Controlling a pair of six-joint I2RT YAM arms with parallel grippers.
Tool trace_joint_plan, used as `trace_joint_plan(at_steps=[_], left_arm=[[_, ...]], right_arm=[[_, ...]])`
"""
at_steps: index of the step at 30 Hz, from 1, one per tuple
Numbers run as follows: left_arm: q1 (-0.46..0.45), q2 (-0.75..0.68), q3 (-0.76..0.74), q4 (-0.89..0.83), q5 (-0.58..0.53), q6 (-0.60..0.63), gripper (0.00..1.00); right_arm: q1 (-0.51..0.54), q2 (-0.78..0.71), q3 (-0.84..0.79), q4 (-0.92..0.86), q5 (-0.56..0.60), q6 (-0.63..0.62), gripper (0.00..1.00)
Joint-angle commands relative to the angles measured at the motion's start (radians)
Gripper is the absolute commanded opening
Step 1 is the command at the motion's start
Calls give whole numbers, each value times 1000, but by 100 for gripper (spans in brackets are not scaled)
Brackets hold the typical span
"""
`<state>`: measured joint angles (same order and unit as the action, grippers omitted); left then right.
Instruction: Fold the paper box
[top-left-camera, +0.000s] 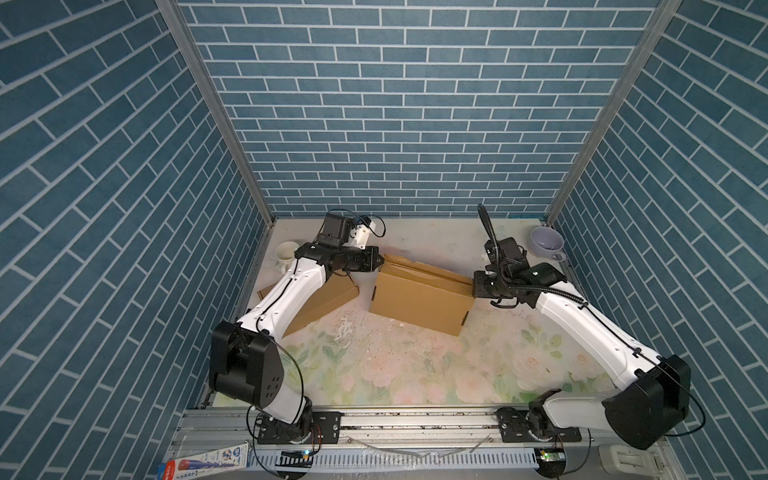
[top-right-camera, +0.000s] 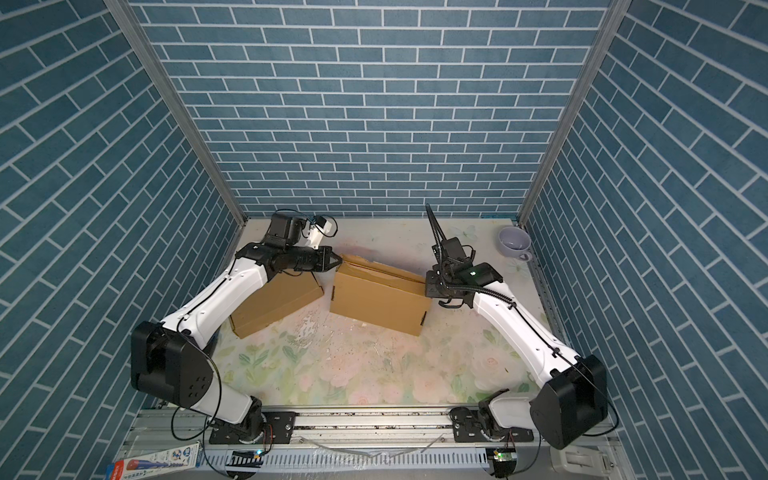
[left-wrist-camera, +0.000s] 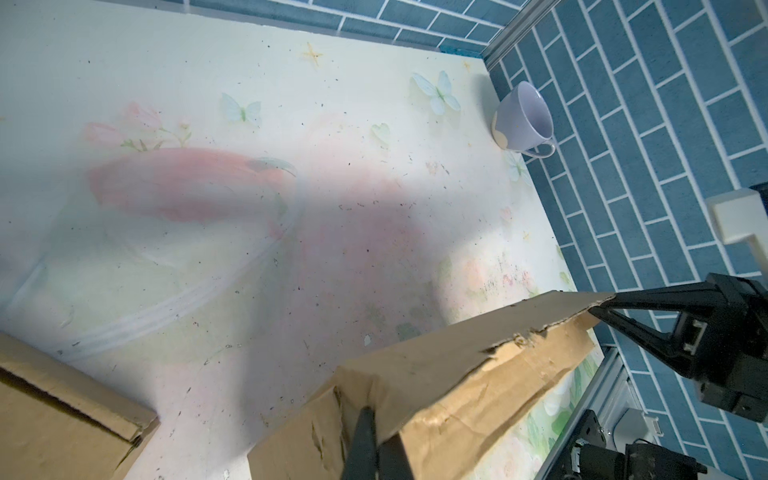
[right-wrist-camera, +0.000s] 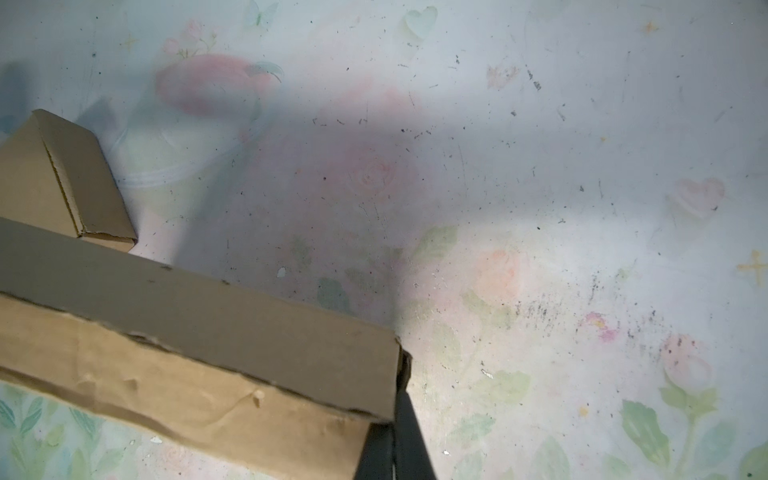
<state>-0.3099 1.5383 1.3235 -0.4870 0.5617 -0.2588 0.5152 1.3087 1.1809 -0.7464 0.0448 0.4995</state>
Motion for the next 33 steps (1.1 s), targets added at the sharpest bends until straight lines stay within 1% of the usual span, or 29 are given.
trace_joint_plan(at_steps=[1,7,12,22,26,33], left_arm=[[5,-26,-29,65,9,-11,1],[4,-33,-113,95,7,-4,1],[5,-48,-142,119,4,-23,1],[-1,-64,-171,154,-3,-63,1],[-1,-69,-210,178,-19,-80,1],[-1,-74,-270,242,-18,-124,1]], right_arm=[[3,-38,27,-32,59,-8,0],[5,-52,-38,20,44,6,0],[11,-55,-83,46,42,25,0],[10,-55,-84,41,57,24,0],[11,-60,-88,41,61,25,0],[11,-57,-95,45,60,30,0]])
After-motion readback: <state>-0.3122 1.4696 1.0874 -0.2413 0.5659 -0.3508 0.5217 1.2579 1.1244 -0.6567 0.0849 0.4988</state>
